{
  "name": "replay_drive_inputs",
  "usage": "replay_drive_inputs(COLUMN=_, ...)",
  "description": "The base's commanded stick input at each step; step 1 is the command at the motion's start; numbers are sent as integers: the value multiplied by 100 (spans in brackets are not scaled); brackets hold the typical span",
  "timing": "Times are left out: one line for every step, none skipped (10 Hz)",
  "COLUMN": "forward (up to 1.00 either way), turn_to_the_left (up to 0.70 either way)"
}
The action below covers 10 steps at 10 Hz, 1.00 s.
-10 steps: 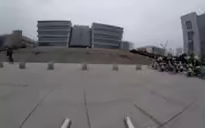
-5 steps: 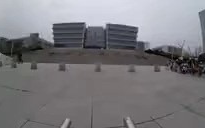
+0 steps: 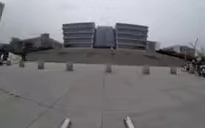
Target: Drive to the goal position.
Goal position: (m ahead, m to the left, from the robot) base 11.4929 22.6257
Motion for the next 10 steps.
replay_drive_inputs(forward=100, turn_to_the_left=0)
replay_drive_inputs(forward=100, turn_to_the_left=0)
replay_drive_inputs(forward=100, turn_to_the_left=0)
replay_drive_inputs(forward=100, turn_to_the_left=0)
replay_drive_inputs(forward=100, turn_to_the_left=0)
replay_drive_inputs(forward=100, turn_to_the_left=0)
replay_drive_inputs(forward=100, turn_to_the_left=0)
replay_drive_inputs(forward=100, turn_to_the_left=0)
replay_drive_inputs(forward=100, turn_to_the_left=0)
replay_drive_inputs(forward=100, turn_to_the_left=0)
